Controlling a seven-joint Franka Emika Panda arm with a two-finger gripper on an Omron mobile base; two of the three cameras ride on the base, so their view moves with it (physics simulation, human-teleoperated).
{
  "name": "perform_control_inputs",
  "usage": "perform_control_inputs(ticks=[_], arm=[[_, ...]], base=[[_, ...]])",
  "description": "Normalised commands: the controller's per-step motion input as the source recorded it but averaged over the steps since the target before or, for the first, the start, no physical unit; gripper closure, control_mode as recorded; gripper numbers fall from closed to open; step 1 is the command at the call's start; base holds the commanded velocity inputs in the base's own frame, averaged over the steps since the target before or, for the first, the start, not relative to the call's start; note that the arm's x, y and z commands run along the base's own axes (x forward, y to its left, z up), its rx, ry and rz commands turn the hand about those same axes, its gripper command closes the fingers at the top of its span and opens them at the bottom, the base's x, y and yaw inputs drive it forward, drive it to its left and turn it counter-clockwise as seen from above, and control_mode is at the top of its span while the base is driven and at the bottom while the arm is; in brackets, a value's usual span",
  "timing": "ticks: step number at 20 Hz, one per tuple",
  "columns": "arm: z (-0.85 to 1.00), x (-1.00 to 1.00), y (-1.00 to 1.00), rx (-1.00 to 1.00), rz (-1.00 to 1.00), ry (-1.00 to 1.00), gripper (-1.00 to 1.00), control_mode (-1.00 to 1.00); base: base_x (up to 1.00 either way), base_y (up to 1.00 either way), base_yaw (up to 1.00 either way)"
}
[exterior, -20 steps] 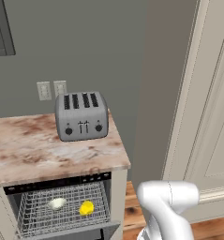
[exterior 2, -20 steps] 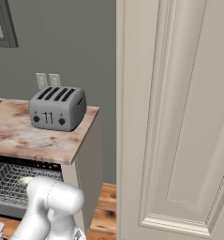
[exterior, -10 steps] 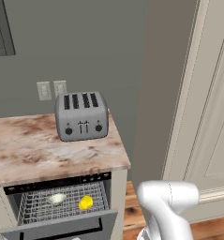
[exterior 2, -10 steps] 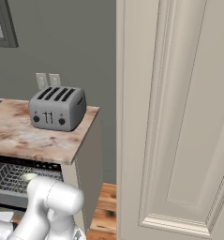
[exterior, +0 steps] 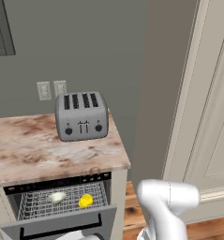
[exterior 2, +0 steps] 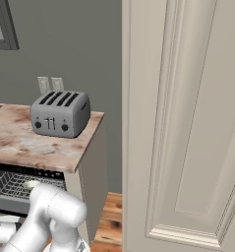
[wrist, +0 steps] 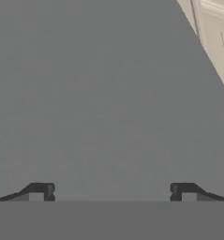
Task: Pick up the cup and bowl from the counter, place them in the dishwasher, and close the dishwasher door.
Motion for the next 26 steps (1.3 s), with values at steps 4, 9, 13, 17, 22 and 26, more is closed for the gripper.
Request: perform_control_inputs(ticks=[4,9,13,17,22,26], arm=[[0.00,1.00,-0.43,-0.09,0.02,-0.02,-1.00,-1.00],[0.00,1.00,-0.53,-0.04,0.02,-0.03,-1.00,-1.00],[0.00,1.00,-0.69,0.05,0.03,-0.04,-1.00,-1.00],[0.00,1.00,-0.71,0.16,0.03,-0.04,-1.00,-1.00],[0.00,1.00,-0.65,0.19,0.04,-0.02,-1.00,-1.00],[0.00,1.00,-0.69,0.21,0.04,-0.01,-1.00,-1.00]], base=[[0.00,0.00,0.00],[0.00,0.00,0.00],[0.00,0.00,0.00],[0.00,0.00,0.00],[0.00,0.00,0.00],[0.00,0.00,0.00]])
